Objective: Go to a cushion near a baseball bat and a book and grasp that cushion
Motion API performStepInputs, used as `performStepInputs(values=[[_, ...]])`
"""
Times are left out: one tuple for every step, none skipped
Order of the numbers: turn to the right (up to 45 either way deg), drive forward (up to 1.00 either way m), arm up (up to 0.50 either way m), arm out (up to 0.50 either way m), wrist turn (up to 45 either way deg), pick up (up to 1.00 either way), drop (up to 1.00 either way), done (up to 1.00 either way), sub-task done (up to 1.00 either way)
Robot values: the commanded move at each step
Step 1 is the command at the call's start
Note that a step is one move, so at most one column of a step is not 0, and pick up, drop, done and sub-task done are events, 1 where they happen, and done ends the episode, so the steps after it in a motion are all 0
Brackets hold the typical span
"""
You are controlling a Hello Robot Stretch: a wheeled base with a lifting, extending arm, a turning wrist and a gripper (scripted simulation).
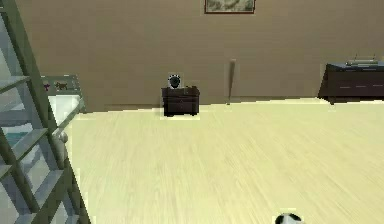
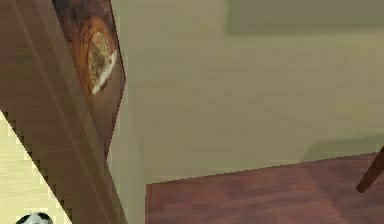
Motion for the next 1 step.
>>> performStepInputs(values=[[-6.0,0.0,0.0,0.0,0.0,0.0,0.0,0.0,0.0]])
